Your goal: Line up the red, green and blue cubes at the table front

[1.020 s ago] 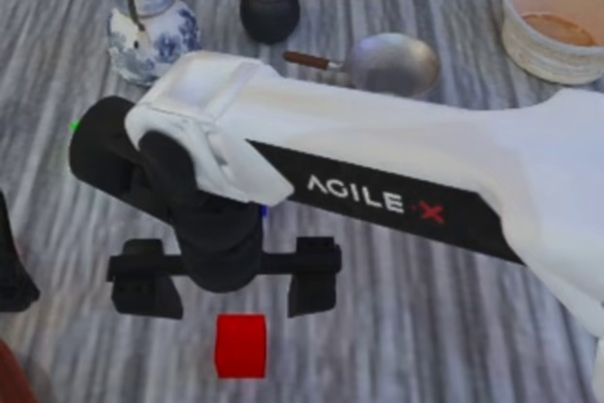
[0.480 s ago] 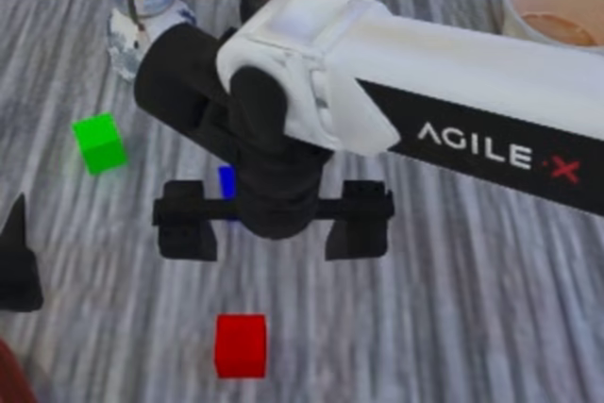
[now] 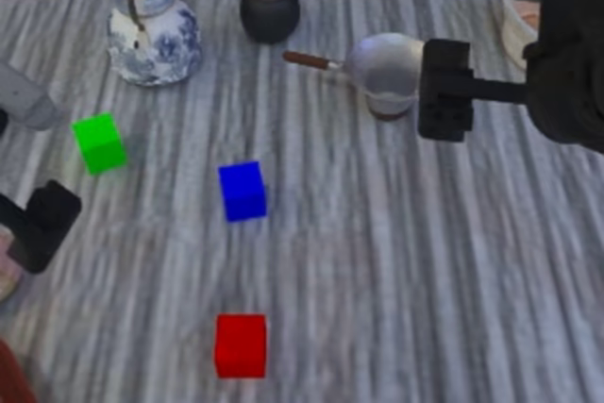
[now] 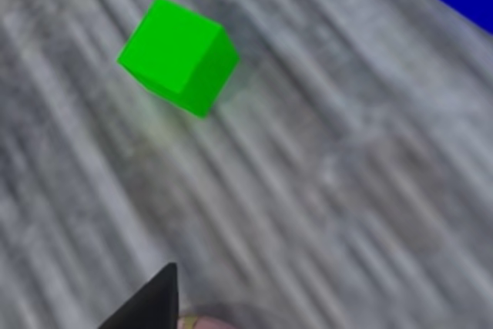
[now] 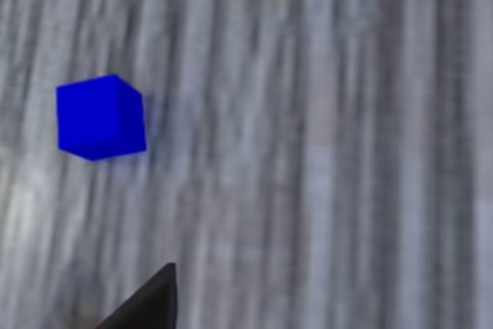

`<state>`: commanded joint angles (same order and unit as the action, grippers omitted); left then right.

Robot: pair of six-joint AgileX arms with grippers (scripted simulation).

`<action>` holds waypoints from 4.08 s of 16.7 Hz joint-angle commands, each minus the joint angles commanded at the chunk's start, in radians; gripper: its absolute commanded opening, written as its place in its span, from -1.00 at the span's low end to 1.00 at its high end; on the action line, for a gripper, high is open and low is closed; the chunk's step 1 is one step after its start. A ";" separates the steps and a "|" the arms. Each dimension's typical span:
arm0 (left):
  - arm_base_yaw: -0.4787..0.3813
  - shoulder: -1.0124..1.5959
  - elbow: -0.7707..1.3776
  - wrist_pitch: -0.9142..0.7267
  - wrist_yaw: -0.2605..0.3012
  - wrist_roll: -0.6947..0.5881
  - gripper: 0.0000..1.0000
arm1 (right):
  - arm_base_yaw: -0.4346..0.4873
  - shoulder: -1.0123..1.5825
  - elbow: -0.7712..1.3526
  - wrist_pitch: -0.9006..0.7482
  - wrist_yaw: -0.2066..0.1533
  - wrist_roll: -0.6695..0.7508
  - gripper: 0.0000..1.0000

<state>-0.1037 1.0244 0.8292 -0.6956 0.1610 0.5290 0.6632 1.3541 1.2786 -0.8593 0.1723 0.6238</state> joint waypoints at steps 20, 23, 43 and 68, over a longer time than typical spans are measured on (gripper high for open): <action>0.017 1.329 1.259 -0.610 -0.155 0.531 1.00 | -0.652 -1.351 -1.275 0.856 -0.171 -0.623 1.00; 0.017 1.332 1.263 -0.611 -0.156 0.532 1.00 | -0.653 -1.354 -1.279 0.859 -0.172 -0.624 1.00; 0.019 1.394 1.051 -0.337 -0.156 0.534 0.40 | -0.653 -1.354 -1.279 0.859 -0.172 -0.624 1.00; 0.028 1.345 1.192 -0.535 -0.153 0.533 -1.00 | -0.653 -1.354 -1.279 0.859 -0.172 -0.624 1.00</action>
<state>-0.0756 2.3693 2.0210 -1.2302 0.0080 1.0623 0.0100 0.0000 0.0000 0.0000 0.0000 0.0000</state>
